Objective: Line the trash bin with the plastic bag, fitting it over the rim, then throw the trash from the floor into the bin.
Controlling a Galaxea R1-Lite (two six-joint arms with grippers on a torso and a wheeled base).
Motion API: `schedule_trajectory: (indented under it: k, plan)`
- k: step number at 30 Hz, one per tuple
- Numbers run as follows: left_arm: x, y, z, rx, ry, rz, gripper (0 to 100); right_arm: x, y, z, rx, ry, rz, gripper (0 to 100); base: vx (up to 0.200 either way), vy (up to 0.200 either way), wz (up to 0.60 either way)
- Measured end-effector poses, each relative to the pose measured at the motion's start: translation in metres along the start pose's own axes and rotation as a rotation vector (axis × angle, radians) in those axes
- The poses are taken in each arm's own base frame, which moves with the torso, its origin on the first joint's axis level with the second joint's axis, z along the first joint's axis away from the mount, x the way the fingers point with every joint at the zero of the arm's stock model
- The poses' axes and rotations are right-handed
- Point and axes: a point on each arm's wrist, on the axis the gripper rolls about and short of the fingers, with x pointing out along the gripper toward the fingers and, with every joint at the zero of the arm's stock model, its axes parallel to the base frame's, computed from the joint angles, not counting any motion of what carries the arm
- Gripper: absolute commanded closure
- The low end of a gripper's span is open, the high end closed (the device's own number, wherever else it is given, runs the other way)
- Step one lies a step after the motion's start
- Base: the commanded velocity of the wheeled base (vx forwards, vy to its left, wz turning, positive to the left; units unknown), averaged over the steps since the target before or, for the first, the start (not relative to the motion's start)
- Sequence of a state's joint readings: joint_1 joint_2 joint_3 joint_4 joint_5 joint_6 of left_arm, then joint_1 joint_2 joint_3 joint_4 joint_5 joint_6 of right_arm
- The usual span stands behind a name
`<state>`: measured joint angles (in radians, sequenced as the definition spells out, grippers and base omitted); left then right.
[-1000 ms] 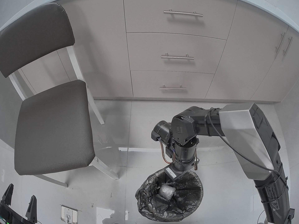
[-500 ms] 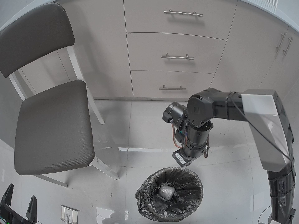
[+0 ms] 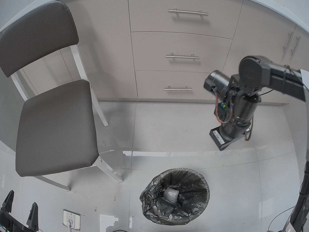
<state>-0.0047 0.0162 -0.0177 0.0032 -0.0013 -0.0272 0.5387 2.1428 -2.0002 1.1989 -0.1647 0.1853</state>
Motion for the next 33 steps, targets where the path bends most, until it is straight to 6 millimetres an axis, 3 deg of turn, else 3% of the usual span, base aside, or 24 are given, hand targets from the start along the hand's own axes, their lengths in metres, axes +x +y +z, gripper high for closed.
schedule_trajectory:
  k: [10,16,21,26,33]
  plan:
    - [0.0,0.0,0.0,0.0,-0.001,0.0,0,-0.099,-0.037,-0.051,0.04,-0.153,-0.008,100,-0.2,0.0,0.0]
    - [0.0,0.0,0.0,-0.004,0.0,0.001,0,-0.149,-0.053,-0.087,-0.005,-0.291,-0.115,100,0.0,0.0,0.0]
    - [0.0,0.0,0.0,-0.004,0.0,0.001,0,-0.171,-0.062,-0.112,-0.095,-0.322,-0.172,100,0.0,0.0,0.0]
    - [0.0,0.0,0.0,-0.004,0.0,0.001,0,-0.195,-0.077,-0.157,-0.181,-0.279,-0.231,100,0.0,0.0,0.0]
    - [0.0,0.0,0.0,-0.005,0.0,0.001,0,-0.231,-0.108,-0.219,0.023,-0.39,-0.326,100,0.0,0.0,0.0]
